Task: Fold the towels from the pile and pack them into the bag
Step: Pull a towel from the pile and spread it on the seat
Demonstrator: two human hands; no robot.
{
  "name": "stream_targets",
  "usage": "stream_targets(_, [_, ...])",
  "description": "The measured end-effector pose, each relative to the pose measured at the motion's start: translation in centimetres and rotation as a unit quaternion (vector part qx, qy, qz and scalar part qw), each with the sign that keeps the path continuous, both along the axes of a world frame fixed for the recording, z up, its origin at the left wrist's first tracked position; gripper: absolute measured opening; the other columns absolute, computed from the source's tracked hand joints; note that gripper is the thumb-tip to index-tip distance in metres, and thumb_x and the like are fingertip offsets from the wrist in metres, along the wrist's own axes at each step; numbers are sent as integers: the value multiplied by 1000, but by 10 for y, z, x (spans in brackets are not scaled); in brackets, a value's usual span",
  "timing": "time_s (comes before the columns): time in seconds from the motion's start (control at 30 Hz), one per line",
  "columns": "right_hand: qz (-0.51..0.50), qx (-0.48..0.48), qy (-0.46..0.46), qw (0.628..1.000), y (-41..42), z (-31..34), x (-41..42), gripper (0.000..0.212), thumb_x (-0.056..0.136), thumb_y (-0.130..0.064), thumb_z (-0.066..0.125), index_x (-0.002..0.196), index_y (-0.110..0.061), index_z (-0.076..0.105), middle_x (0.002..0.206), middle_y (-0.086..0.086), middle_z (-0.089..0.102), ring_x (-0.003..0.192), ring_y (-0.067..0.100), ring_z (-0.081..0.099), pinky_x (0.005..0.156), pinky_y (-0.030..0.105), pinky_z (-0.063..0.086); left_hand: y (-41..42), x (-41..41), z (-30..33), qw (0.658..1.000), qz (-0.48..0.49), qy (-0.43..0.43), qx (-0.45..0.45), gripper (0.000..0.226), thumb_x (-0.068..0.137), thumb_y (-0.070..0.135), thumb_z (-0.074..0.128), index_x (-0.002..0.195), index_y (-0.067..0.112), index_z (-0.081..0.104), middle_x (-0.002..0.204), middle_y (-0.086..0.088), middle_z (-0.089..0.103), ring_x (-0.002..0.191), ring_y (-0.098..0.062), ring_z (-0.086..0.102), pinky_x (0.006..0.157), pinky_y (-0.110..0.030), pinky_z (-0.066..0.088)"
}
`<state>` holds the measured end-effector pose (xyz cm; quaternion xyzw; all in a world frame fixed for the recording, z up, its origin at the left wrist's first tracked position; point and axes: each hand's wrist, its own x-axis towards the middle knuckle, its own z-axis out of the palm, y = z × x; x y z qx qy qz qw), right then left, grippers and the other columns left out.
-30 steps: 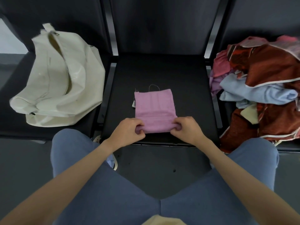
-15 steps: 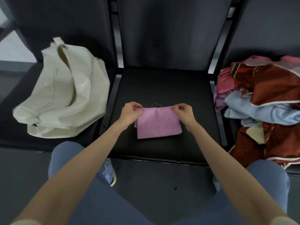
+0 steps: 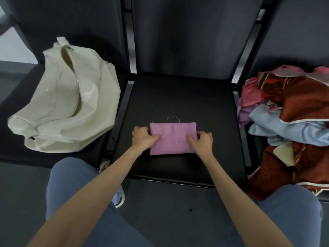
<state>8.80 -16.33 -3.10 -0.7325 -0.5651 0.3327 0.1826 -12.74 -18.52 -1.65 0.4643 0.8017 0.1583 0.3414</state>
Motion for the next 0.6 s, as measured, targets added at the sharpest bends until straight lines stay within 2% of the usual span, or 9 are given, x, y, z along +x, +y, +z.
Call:
stream_targets(0.07, [-12,-9,57,998,-4,5,-1,27,83,-26,68,102,-9,57,109,8,55,108,24,52,93,37,47,-2,5,2,1000,3,-25,6,33,79,35,74,99,14,58,123,-11,48,112,-26,50,94,-42,50])
stream_targets(0.17, [-25,-21,145,989,-11,21,0,28,87,-21,65,107,-8,51,105,8,58,97,20,58,78,29,48,-10,10,13,991,29,-123,45,39,83,25,72,115,13,54,115,-1,55,103,-15,56,81,-29,49])
stream_targets(0.27, [-29,-10,192,981,-17,36,-1,33,86,-19,66,111,-8,47,109,7,56,99,19,58,78,28,50,-23,7,35,972,54,-207,95,37,84,18,71,115,14,52,110,1,59,103,-14,58,81,-25,47])
stream_targets(0.4, [46,34,231,971,-20,57,-13,62,79,-8,71,130,-14,37,118,0,50,107,15,54,80,20,47,-32,-12,71,963,50,-230,131,34,84,20,72,111,13,53,106,1,60,98,-12,60,77,-25,51])
stream_targets(0.5, [192,-11,254,948,-22,69,-27,81,67,-19,74,135,-39,35,134,2,40,121,20,45,93,34,47,-31,-24,106,960,71,-245,115,34,84,22,71,110,14,52,107,-2,59,99,-15,60,80,-34,55])
stream_targets(0.57, [296,-59,250,920,-24,77,-41,83,63,-28,72,133,-52,34,145,-4,30,132,21,34,106,48,37,-28,-32,131,956,105,-252,112,24,86,19,70,101,14,51,102,-4,59,92,-17,60,79,-36,55])
stream_targets(0.6, [331,-75,250,907,-26,82,-50,84,64,-30,72,134,-55,33,149,-8,25,136,21,29,110,50,31,-27,-36,142,951,118,-260,117,21,87,16,69,97,11,52,97,-7,60,84,-19,61,74,-36,55])
